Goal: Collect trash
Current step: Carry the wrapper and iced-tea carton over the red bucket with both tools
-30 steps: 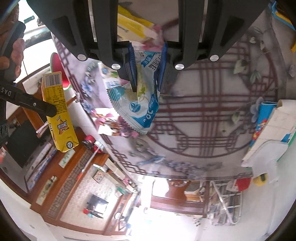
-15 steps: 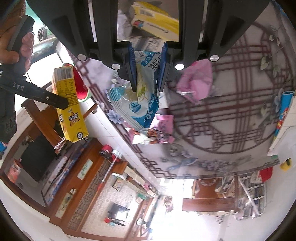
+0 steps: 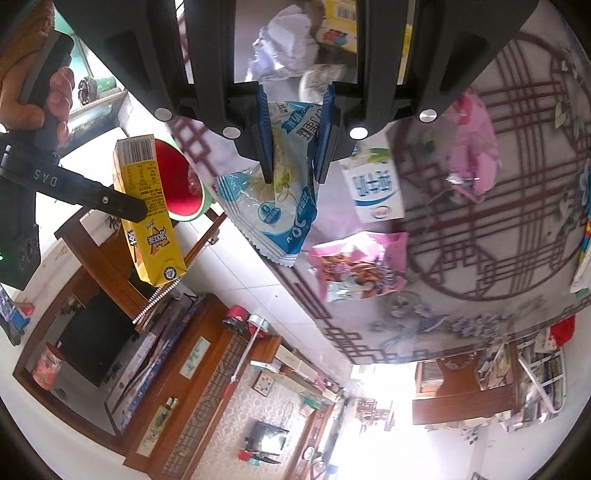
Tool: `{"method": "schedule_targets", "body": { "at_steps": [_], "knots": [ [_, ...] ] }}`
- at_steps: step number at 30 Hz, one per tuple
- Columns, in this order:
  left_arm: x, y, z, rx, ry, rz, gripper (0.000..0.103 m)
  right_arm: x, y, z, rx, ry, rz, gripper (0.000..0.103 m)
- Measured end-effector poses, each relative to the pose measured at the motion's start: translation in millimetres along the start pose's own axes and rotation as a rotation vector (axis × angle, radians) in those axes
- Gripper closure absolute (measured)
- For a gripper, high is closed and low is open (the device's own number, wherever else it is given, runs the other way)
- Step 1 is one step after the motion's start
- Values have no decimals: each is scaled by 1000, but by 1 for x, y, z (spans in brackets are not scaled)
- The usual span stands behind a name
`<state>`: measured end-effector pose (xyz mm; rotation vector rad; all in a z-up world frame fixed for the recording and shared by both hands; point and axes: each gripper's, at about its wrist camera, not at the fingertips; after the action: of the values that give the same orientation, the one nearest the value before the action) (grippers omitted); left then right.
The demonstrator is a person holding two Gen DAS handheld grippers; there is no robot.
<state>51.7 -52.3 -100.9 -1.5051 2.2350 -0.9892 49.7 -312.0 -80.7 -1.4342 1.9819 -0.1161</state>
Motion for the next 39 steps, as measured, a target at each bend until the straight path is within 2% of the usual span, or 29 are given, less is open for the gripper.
{"method": "schedule_targets", "body": {
  "at_steps": [20, 29, 39],
  "knots": [
    [85, -31, 49, -41, 111, 96, 84, 94, -17, -37, 49, 68, 137, 42],
    [133, -48, 83, -66, 173, 148, 84, 152, -26, -59, 80, 121, 215, 42],
    [188, -79, 131, -76, 213, 175, 84, 216, -46, -69, 90, 132, 295, 42]
  ]
}}
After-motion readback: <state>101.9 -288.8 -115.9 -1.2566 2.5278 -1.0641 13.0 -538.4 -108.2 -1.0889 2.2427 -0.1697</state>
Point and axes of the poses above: each gripper's, at about its wrist camera, not at the fingertips, and z roughly the way its jaws point, x to its right, y to its underside, and after that the axes turned 15 degrees about z, right-handed
